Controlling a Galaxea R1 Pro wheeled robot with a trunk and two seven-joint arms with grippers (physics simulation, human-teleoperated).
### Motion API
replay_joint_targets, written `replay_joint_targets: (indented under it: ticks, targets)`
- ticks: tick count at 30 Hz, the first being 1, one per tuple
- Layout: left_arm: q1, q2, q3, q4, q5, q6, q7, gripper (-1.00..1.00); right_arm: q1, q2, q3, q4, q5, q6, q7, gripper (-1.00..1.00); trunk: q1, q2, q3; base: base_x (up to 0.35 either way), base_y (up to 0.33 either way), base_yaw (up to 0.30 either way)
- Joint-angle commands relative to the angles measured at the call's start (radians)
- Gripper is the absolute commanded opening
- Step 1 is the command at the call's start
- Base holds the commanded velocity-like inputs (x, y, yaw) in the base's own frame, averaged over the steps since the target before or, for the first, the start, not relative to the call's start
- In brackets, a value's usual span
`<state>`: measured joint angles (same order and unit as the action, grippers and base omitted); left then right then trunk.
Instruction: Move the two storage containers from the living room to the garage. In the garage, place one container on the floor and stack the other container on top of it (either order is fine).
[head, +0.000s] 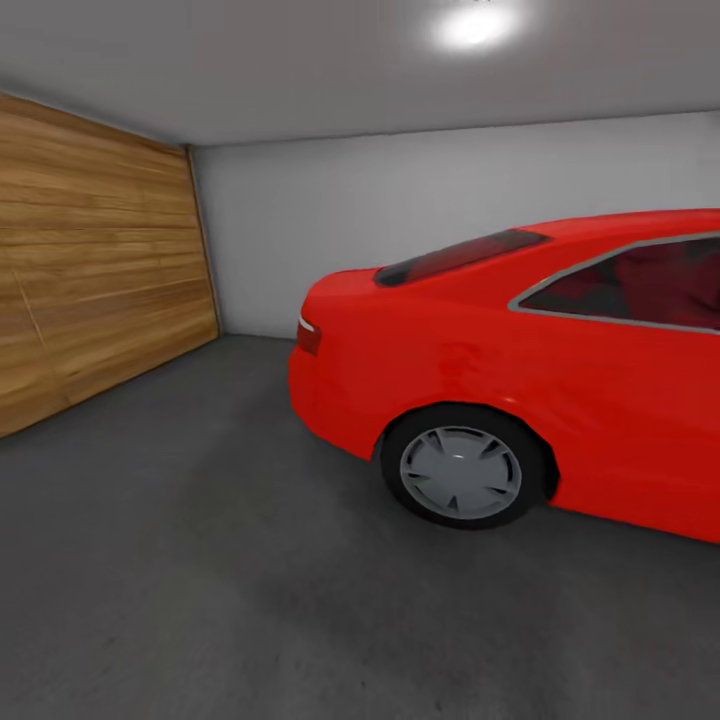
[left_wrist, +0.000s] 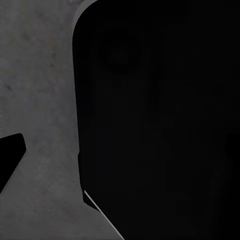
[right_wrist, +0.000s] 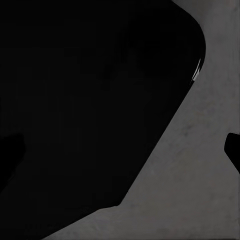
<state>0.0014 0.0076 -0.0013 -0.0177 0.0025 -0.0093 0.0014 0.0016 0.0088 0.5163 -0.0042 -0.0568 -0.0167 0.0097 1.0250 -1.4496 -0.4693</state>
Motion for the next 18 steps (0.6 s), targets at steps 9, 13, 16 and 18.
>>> replay_joint_targets:
  ticks: [9,13,16,18]
  targets:
    - [0.0,0.0,0.0,-0.001,0.001,-0.001,0.0,1.0,0.0,0.0,0.005,0.0,-0.006,-0.002,0.001,1.0,0.0,0.0,-0.001,0.0,0.0,-0.259]
    - [0.0,0.0,0.0,-0.001,0.0,-0.001,0.001,1.0,0.0,0.0,0.005,0.0,-0.006,-0.002,0.001,1.0,0.0,0.0,-0.001,0.0,0.0,-0.259]
    - [0.0,0.0,0.0,-0.001,0.0,-0.001,0.001,1.0,0.0,0.0,0.005,0.0,-0.006,-0.002,0.001,1.0,0.0,0.0,-0.001,0.0,0.0,-0.259]
    - [0.0,0.0,0.0,-0.001,0.001,-0.001,0.0,1.0,0.0,0.0,0.005,0.0,-0.006,-0.002,0.001,1.0,0.0,0.0,-0.001,0.0,0.0,-0.259]
